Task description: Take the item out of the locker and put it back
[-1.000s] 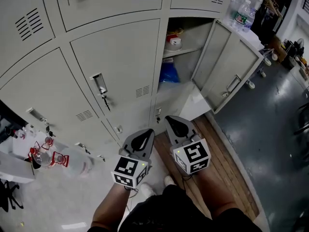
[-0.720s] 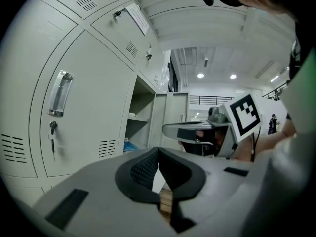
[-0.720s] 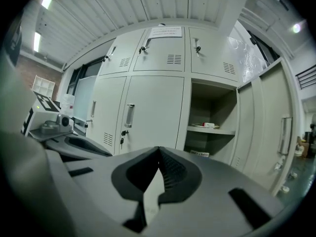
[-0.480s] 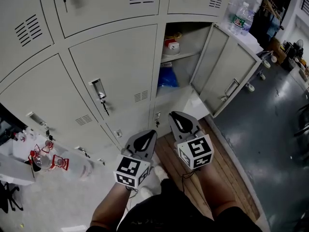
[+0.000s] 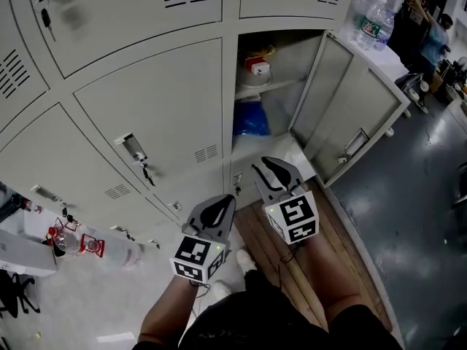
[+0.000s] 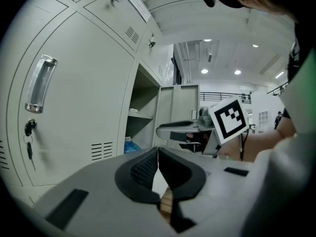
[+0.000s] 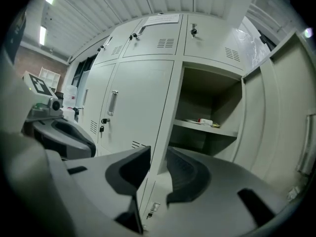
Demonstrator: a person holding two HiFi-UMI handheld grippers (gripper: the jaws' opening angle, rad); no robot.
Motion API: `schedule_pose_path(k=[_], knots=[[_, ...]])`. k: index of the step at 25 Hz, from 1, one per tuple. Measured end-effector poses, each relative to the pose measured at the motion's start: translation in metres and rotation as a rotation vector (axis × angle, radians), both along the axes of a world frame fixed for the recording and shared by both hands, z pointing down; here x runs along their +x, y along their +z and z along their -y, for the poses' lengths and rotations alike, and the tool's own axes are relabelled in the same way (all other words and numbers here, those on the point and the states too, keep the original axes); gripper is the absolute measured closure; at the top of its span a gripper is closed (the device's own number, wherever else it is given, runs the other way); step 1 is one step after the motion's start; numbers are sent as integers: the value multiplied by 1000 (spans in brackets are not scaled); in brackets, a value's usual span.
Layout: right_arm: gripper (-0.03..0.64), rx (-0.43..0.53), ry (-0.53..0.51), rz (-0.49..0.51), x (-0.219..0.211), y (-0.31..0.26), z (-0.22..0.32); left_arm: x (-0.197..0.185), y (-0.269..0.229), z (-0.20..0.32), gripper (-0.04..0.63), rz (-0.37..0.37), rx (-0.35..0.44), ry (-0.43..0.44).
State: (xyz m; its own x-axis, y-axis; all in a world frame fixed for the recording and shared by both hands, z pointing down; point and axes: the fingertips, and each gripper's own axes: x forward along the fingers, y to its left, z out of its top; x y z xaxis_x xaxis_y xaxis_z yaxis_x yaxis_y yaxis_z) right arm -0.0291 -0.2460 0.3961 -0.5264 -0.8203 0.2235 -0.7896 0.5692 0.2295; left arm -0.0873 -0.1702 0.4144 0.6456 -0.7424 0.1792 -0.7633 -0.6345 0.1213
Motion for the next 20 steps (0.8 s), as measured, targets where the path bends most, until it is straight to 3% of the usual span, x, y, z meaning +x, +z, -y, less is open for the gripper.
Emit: schedule_pose_path(k=[20], knots=[[459,-74,-61,-213,19,87,127,39,44,83,589,27,-75,-45]])
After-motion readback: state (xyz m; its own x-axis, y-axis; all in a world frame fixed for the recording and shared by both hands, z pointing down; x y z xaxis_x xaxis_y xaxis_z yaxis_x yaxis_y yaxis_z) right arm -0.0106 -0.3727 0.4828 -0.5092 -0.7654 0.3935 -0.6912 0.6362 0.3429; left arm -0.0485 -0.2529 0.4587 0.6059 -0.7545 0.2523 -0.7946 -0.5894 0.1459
